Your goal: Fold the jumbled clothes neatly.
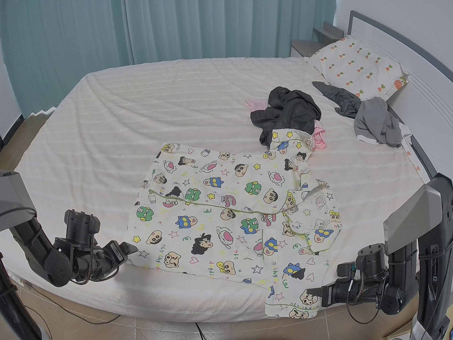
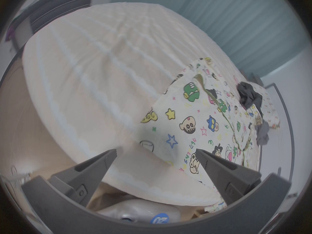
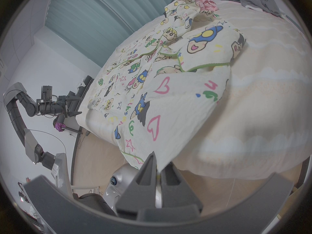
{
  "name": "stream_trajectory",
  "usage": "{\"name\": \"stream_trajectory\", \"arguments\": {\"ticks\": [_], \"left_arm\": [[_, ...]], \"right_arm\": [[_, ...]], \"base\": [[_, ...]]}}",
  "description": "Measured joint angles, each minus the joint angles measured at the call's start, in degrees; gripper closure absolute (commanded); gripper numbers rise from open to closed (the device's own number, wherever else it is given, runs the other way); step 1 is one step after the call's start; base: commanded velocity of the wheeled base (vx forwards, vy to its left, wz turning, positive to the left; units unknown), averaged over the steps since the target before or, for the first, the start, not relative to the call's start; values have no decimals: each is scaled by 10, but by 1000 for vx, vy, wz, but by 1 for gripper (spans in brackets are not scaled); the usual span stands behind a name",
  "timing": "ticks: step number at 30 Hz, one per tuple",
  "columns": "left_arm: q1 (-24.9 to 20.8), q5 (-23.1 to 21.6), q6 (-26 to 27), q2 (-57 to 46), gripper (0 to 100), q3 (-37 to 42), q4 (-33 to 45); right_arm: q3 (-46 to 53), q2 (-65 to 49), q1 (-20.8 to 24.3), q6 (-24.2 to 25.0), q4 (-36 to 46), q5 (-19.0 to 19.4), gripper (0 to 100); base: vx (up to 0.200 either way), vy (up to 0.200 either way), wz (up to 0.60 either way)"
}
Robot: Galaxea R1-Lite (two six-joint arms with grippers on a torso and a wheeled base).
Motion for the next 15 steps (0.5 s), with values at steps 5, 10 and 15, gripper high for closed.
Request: {"name": "stream_trajectory", "arguments": {"ticks": [5, 10, 15], "left_arm": [[31, -48, 109, 13, 0, -6, -29], [44, -76, 186, 44, 0, -17, -81], [48, -87, 248, 86, 0, -23, -146]], "right_arm": [[0, 5, 3, 0, 0, 0, 100], [-1, 8, 6, 0, 0, -2, 100], [1, 9, 7, 0, 0, -4, 100]], "base": [[0, 0, 0], [0, 0, 0], [0, 0, 0]]}}
